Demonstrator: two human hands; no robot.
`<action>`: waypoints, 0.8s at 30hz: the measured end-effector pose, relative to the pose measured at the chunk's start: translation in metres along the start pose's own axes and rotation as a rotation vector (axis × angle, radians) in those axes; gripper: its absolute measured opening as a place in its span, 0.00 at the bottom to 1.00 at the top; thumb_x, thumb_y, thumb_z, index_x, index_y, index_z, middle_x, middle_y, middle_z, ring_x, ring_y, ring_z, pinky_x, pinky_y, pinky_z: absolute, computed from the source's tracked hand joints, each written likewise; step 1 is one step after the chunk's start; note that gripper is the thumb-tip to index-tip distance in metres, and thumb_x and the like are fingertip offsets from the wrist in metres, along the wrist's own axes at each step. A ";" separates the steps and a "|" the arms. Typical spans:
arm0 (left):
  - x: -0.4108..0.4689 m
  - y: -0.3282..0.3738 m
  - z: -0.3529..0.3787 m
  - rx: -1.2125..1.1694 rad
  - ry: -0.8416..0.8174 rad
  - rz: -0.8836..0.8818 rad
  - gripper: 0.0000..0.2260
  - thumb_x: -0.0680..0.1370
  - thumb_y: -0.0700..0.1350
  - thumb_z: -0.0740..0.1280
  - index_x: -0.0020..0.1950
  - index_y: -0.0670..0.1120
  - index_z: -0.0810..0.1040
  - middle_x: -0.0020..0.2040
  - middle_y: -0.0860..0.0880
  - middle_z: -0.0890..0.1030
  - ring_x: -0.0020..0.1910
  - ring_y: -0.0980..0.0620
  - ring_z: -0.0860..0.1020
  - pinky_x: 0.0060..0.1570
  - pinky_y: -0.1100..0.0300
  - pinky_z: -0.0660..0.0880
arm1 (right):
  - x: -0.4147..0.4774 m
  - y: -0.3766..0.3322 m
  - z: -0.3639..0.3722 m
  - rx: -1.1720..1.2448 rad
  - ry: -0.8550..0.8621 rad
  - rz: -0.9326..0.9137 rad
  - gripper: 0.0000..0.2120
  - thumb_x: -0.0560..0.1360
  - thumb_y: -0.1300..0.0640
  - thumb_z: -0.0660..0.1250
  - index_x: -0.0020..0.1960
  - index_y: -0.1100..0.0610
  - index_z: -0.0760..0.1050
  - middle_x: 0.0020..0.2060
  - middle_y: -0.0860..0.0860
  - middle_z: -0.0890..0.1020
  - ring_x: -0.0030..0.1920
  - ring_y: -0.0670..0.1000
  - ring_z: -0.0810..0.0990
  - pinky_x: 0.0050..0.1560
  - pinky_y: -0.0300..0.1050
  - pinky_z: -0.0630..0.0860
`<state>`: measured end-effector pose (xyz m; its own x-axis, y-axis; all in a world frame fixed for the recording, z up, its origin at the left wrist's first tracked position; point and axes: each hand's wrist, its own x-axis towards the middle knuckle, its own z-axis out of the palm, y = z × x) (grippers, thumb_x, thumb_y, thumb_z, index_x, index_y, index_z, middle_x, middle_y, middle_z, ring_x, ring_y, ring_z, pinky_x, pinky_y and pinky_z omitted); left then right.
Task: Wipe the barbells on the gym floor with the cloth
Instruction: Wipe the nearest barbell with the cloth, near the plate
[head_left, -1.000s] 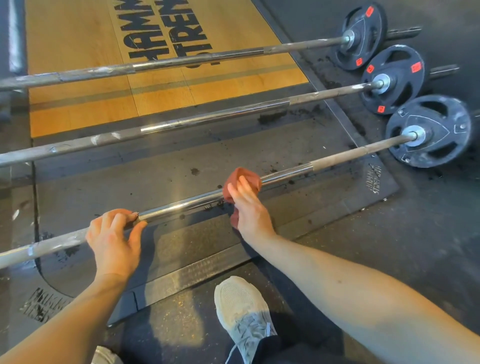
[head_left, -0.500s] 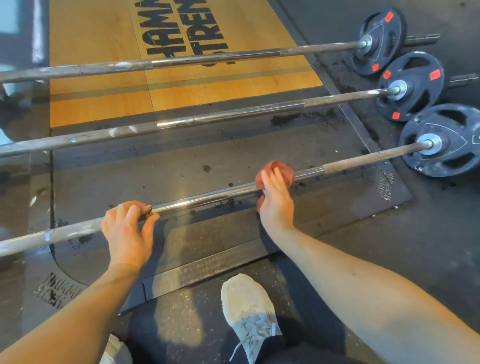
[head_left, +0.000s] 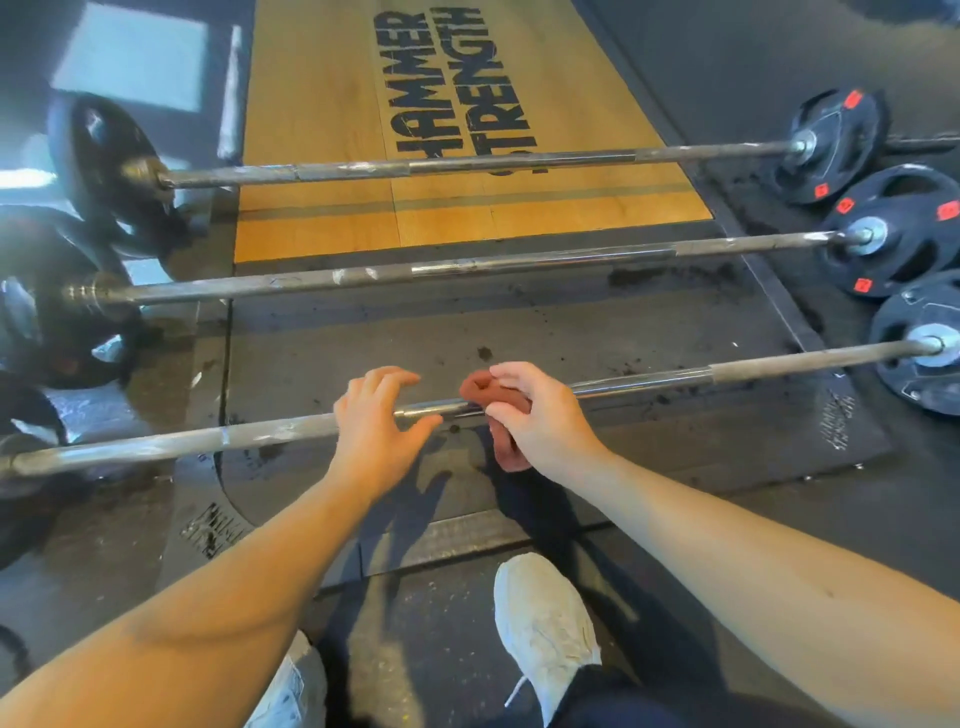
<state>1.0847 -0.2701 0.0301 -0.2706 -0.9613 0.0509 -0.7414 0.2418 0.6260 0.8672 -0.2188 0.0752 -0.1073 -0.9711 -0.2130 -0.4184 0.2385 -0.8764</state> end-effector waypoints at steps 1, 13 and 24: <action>0.001 0.012 -0.005 -0.060 -0.049 0.031 0.25 0.74 0.53 0.77 0.69 0.55 0.74 0.69 0.53 0.73 0.68 0.49 0.68 0.70 0.44 0.62 | -0.001 -0.009 -0.002 -0.008 -0.006 -0.009 0.13 0.79 0.59 0.71 0.61 0.48 0.77 0.56 0.44 0.83 0.54 0.43 0.82 0.51 0.35 0.77; -0.016 0.070 -0.055 -0.223 -0.185 0.015 0.08 0.75 0.58 0.73 0.48 0.59 0.77 0.51 0.55 0.77 0.53 0.54 0.75 0.56 0.51 0.77 | -0.049 -0.063 -0.035 -0.326 -0.154 -0.055 0.32 0.68 0.43 0.79 0.68 0.43 0.69 0.59 0.41 0.74 0.59 0.45 0.77 0.59 0.46 0.79; -0.029 0.145 -0.127 -0.251 -0.046 0.024 0.11 0.76 0.53 0.74 0.47 0.52 0.74 0.44 0.51 0.81 0.43 0.52 0.81 0.38 0.58 0.77 | -0.069 -0.154 -0.059 -0.556 0.060 -0.052 0.09 0.86 0.52 0.54 0.55 0.48 0.73 0.49 0.52 0.80 0.46 0.56 0.82 0.42 0.58 0.84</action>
<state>1.0630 -0.2239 0.2187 -0.3186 -0.9472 0.0361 -0.5599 0.2188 0.7992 0.8860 -0.1878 0.2503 -0.1186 -0.9835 -0.1366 -0.8351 0.1732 -0.5222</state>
